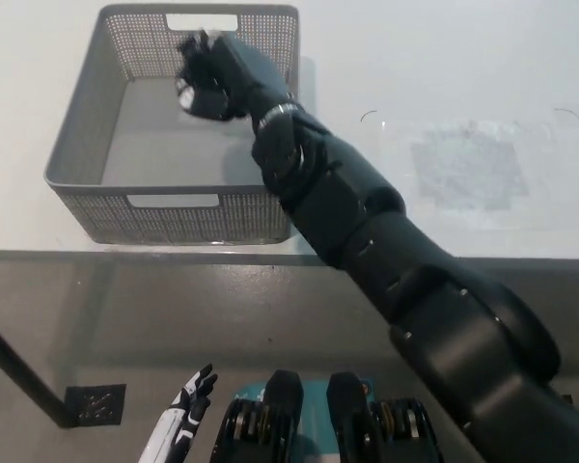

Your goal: Use the right hand to pick up a webcam and put it into a container on the left side

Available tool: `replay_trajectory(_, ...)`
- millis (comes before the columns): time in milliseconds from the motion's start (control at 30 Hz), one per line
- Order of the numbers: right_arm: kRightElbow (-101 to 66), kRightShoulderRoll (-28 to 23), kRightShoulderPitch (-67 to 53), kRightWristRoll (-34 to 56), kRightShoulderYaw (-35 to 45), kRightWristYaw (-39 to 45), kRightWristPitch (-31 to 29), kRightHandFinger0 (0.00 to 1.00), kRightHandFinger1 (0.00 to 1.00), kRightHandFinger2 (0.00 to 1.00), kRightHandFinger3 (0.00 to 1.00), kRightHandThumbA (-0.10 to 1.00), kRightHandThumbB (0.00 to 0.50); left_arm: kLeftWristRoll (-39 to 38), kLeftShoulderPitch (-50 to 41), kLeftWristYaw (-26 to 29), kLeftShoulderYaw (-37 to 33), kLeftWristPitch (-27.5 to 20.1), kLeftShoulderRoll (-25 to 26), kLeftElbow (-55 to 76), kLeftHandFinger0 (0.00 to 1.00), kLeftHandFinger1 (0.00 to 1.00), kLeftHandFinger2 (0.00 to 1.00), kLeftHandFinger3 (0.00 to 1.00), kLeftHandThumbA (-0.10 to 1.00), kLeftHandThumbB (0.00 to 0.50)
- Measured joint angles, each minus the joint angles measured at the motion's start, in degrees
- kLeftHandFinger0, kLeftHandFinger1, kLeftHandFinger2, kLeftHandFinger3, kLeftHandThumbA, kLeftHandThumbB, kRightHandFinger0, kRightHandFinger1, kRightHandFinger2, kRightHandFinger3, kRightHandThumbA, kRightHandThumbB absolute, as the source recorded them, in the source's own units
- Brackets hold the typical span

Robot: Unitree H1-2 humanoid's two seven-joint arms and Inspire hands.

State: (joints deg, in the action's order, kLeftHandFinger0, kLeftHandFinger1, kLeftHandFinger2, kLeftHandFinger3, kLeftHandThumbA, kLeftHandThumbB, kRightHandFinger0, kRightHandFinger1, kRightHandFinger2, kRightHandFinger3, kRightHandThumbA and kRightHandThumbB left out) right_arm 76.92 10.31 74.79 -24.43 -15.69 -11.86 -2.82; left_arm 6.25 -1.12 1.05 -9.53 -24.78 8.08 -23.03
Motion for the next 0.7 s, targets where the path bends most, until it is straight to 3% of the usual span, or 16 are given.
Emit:
replay_trajectory(100,1.8,0.0,-1.7,0.1,-0.1,0.0,-0.4,0.01,0.41,0.8,0.81,-0.1,0.186,0.4,0.1,0.1,-0.2,0.0,0.1,0.0,1.0,1.0,1.0,1.0,1.0,0.495)
replay_trajectory(133,2.0,0.0,-2.0,0.0,-0.2,-0.2,-0.8,0.06,0.46,0.87,0.92,-0.1,0.191,0.6,0.2,0.2,-0.4,0.0,0.2,0.0,1.0,1.0,1.0,1.0,1.0,0.499)
replay_trajectory(167,2.0,0.0,-2.0,0.0,-0.2,-0.2,-1.0,0.14,0.52,0.88,0.95,-0.03,0.203,0.8,0.4,0.2,-0.6,0.0,0.3,-0.1,1.0,1.0,1.0,1.0,1.0,0.5)
replay_trajectory(200,2.0,0.0,-2.0,0.0,-0.3,-0.2,-1.2,0.26,0.58,0.86,0.98,0.15,0.245,1.1,0.6,0.3,-0.7,0.0,0.4,-0.1,1.0,1.0,1.0,1.0,1.0,0.5)
replay_trajectory(233,2.1,0.0,-2.0,0.0,-0.3,-0.2,-1.3,0.27,0.52,0.73,0.93,0.21,0.244,1.4,0.9,0.4,-0.9,0.0,0.5,-0.1,1.0,1.0,1.0,1.0,1.0,0.5)
replay_trajectory(267,2.2,0.0,-2.0,0.0,-0.3,-0.2,-1.4,0.83,1.0,1.0,1.0,0.4,0.292,1.6,1.1,0.5,-1.0,0.0,0.6,-0.1,1.0,1.0,1.0,1.0,1.0,0.499)
replay_trajectory(300,2.2,-0.1,-2.0,0.0,-0.3,-0.1,-1.5,1.0,1.0,1.0,1.0,0.48,0.319,1.8,1.3,0.6,-1.0,0.0,0.7,-0.2,1.0,1.0,1.0,1.0,1.0,0.498)
replay_trajectory(400,2.3,-0.4,-1.9,0.1,-0.4,1.7,-2.4,1.0,1.0,1.0,1.0,0.8,0.394,2.0,2.0,0.8,-1.2,0.0,0.9,-0.4,1.0,1.0,1.0,1.0,1.0,0.496)
replay_trajectory(467,2.3,-0.6,-1.9,0.2,-0.4,3.1,-2.7,1.0,1.0,1.0,1.0,0.96,0.397,2.2,2.0,1.0,-1.4,0.0,1.0,-0.4,1.0,1.0,1.0,1.0,1.0,0.5)
replay_trajectory(700,1.8,-1.7,-1.7,0.4,-0.6,7.5,-3.4,1.0,1.0,1.0,1.0,1.0,0.402,2.8,2.0,1.4,-2.1,0.0,1.2,-0.4,1.0,1.0,1.0,1.0,1.0,0.5)
